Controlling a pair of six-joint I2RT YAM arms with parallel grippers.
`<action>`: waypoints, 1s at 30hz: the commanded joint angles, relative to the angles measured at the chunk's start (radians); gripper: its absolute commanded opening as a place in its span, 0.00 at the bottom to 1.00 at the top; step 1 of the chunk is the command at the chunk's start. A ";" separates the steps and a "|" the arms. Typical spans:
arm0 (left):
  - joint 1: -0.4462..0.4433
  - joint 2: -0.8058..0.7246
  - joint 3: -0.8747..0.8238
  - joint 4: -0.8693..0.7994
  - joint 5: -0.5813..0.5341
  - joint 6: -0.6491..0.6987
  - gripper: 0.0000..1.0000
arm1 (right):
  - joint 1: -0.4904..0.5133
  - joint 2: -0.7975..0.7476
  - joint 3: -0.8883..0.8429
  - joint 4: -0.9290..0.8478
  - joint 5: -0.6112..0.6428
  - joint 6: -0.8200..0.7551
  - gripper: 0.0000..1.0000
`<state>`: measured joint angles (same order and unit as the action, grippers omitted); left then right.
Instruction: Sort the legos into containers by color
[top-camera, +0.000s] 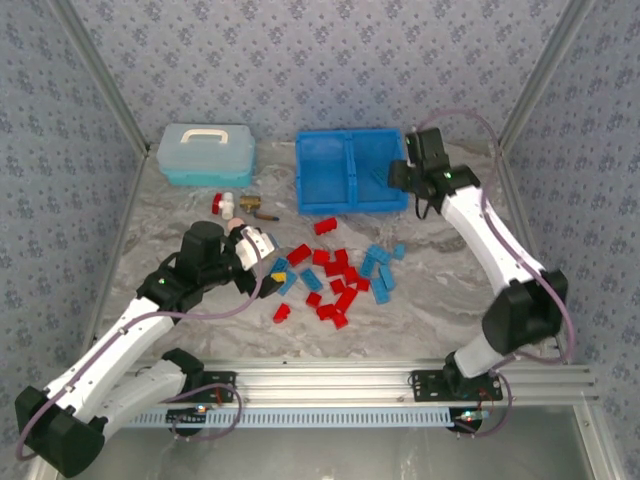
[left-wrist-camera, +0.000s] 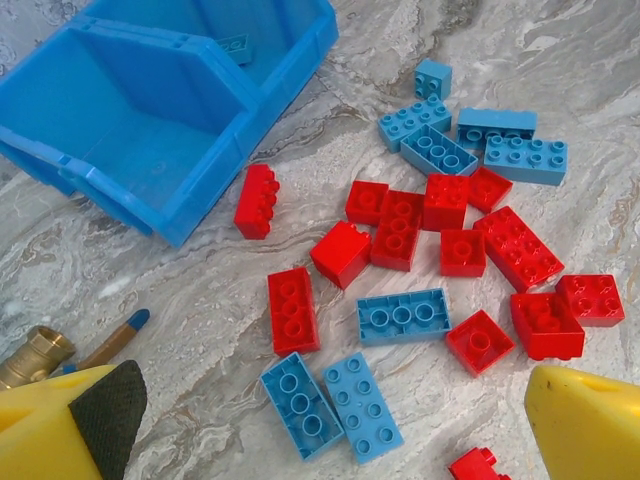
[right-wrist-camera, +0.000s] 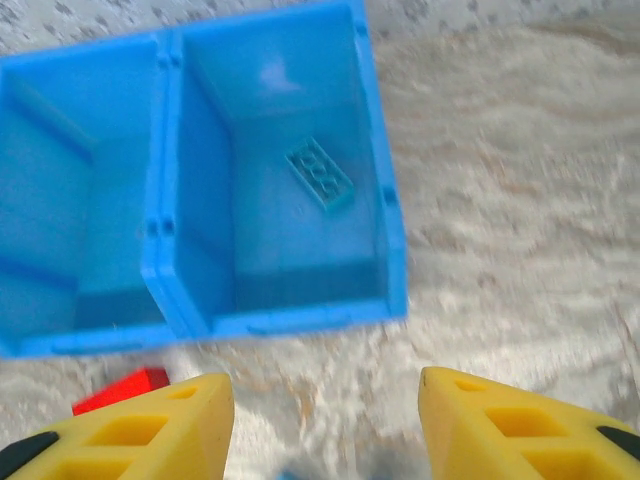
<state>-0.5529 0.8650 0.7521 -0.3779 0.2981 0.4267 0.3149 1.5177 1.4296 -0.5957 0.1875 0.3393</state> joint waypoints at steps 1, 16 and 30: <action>-0.008 -0.007 -0.003 0.022 0.010 0.020 0.99 | 0.007 -0.064 -0.198 0.054 0.021 0.088 0.54; -0.008 0.010 -0.002 0.015 -0.004 0.029 0.99 | 0.024 0.127 -0.412 0.191 -0.062 0.135 0.53; -0.008 0.012 -0.003 0.016 -0.003 0.026 0.99 | 0.025 0.155 -0.425 0.197 -0.020 0.159 0.20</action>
<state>-0.5529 0.8734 0.7486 -0.3698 0.2974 0.4374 0.3347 1.7164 1.0119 -0.3813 0.1425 0.4896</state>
